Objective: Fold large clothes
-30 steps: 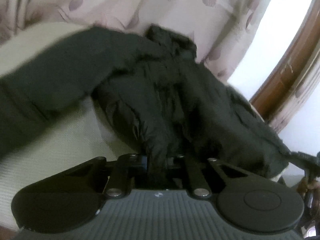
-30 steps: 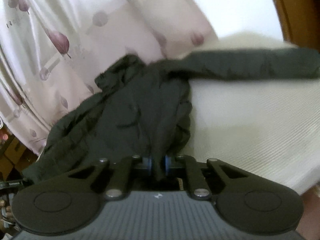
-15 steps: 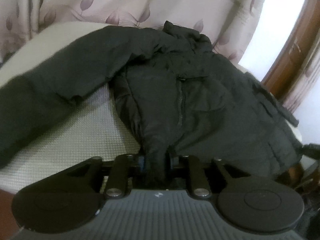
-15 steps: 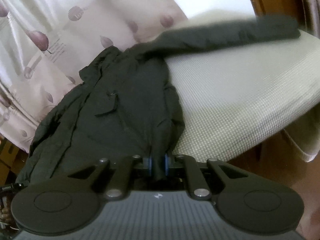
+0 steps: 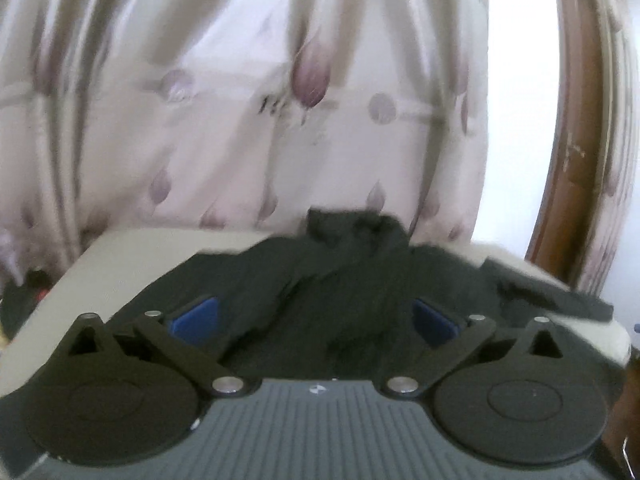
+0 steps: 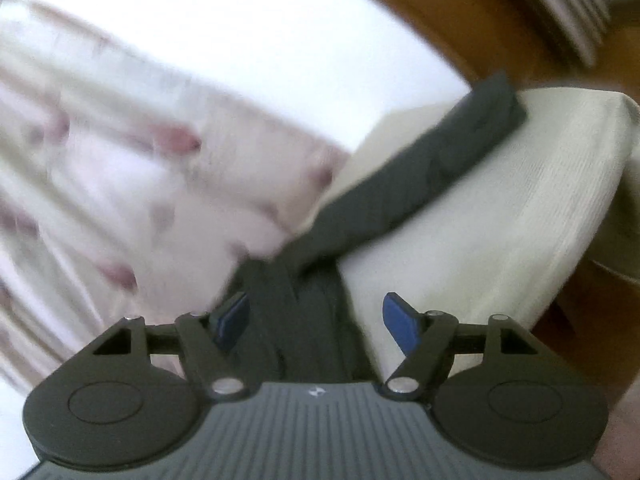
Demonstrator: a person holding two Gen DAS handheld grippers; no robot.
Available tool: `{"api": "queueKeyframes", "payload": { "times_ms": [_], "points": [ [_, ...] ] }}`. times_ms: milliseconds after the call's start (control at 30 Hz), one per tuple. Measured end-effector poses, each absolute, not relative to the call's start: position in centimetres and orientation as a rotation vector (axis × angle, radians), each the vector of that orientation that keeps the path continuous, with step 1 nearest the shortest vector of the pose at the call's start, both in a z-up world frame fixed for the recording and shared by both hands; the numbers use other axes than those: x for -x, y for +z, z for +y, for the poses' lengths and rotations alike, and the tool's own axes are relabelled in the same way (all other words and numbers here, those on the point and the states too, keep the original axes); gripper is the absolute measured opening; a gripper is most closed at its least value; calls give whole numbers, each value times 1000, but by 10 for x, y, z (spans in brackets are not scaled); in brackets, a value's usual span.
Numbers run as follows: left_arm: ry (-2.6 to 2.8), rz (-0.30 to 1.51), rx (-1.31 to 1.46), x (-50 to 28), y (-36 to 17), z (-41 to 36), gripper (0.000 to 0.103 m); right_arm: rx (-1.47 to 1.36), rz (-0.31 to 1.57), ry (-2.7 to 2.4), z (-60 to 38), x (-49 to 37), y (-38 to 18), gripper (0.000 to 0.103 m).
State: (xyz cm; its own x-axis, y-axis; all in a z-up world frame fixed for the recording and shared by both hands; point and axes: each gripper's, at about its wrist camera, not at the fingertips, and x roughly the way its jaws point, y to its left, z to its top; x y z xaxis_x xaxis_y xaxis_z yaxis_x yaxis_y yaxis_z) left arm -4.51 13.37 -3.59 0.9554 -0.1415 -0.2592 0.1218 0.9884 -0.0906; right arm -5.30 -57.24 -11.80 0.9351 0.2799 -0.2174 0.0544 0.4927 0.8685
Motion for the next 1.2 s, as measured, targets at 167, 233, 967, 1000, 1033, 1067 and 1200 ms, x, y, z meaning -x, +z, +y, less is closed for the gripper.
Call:
{"api": "queueKeyframes", "payload": {
  "times_ms": [167, 233, 967, 1000, 1033, 1067, 1200],
  "points": [
    [-149, 245, 140, -15, -49, 103, 103, -1225, 321, 46, -613, 20, -135, 74],
    [-130, 254, 141, -39, -57, 96, 103, -1273, 325, -27, -629, 5, -145, 74],
    [-15, 320, 264, -104, -128, 127, 103, -1170, 378, -423, -653, -130, -176, 78],
    [-16, 320, 269, -104, -128, 127, 103, -1102, 409, -448, -649, -138, -171, 77],
    [-17, 319, 275, -104, -128, 128, 103, -1036, 452, -478, -647, -147, -167, 57],
    [-18, 318, 283, -104, -129, 129, 103, -991, 488, -492, -645, -153, -167, 25],
    [-24, 321, 328, -105, -131, 135, 103, -1050, 486, -474, -661, -164, -169, 6]
  ]
}}
